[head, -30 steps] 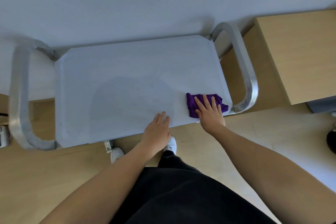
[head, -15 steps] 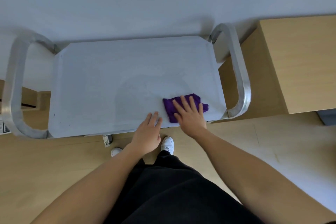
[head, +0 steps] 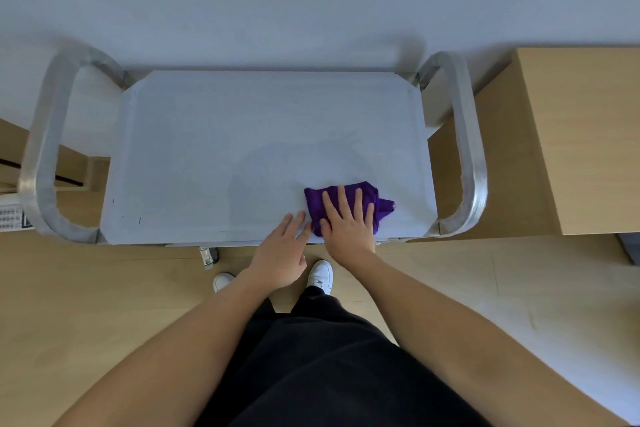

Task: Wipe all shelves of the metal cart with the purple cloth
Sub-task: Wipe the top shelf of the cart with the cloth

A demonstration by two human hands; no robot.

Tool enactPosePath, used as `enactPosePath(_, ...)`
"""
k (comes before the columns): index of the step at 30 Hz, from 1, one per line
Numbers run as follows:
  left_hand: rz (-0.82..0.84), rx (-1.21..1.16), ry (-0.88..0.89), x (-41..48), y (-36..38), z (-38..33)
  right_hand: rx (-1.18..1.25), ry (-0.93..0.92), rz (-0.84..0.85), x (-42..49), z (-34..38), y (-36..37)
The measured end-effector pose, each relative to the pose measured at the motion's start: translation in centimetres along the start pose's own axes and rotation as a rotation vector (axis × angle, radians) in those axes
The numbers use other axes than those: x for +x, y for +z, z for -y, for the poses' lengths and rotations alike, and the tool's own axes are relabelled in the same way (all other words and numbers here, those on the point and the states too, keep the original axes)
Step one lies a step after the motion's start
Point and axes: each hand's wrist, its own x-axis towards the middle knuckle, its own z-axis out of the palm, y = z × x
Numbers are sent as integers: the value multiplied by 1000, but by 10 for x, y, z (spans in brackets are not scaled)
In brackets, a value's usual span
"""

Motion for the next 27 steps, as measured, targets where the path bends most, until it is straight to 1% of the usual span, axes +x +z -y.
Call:
enactPosePath(2, -8, -19, 0, 0, -1, 1, -14, -47, -21, 3, -20, -5)
enactPosePath(3, -11, -25, 1, 0, -1, 0, -22, -42, -32, 5, -34, -9)
enactPosePath(7, -3, -53, -4, 3, -3, -3, 15, 168, -63, 17, -96, -29)
enactPosePath(9, -1, -67, -8, 4, -3, -3, 36, 228, -51, 19, -106, -33)
enactPosePath(12, 11, -77, -14, 3, -2, -1, 80, 287, -47, 20, -77, -28)
enactPosePath(13, 20, -75, -14, 2, -2, 0, 82, 270, -42, 19, -59, -25)
enactPosePath(17, 7, -78, -4, 0, -3, 7, -4, -17, 11, 10, 9, -7)
enactPosePath(19, -12, -73, 7, -2, -5, 11, -5, -54, 21, 9, 17, -5)
enactPosePath(21, -41, -44, -2, -4, -9, 17, -1, -63, -5, 10, 7, -9)
enactPosePath(23, -66, -27, -46, -6, -15, 27, -10, -47, -27, 13, -12, -15)
enactPosePath(27, -78, -9, -131, -17, -25, 62, 45, 201, -59, 25, -50, -29)
